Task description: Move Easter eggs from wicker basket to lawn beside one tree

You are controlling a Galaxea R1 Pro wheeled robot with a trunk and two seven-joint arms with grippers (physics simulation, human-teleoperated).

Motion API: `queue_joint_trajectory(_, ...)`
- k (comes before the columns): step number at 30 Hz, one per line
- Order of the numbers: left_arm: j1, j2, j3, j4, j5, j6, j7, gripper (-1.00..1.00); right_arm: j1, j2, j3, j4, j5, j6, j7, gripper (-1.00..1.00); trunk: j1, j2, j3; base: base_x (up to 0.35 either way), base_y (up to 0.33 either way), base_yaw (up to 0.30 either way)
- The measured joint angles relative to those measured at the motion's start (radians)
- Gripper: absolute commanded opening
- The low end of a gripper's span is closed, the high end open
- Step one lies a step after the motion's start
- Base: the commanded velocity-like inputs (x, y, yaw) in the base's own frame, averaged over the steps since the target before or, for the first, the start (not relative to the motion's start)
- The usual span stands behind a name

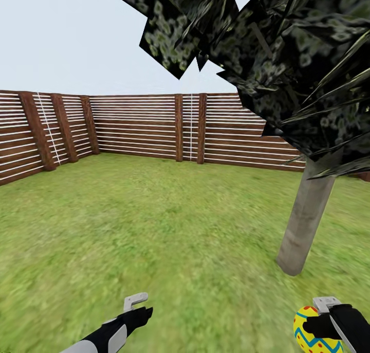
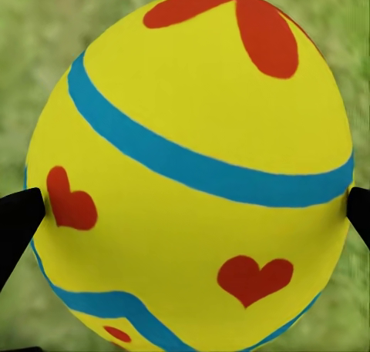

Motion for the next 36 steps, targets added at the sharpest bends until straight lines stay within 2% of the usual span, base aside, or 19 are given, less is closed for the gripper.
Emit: queue_joint_trajectory(36,0.000,-0.001,0.000,0.000,0.000,-0.001,0.002,1.00,0.000,0.003,0.002,0.004,0.000,0.000,0.000,-1.00,0.138,-0.252,-0.113,0.000,0.000,0.000)
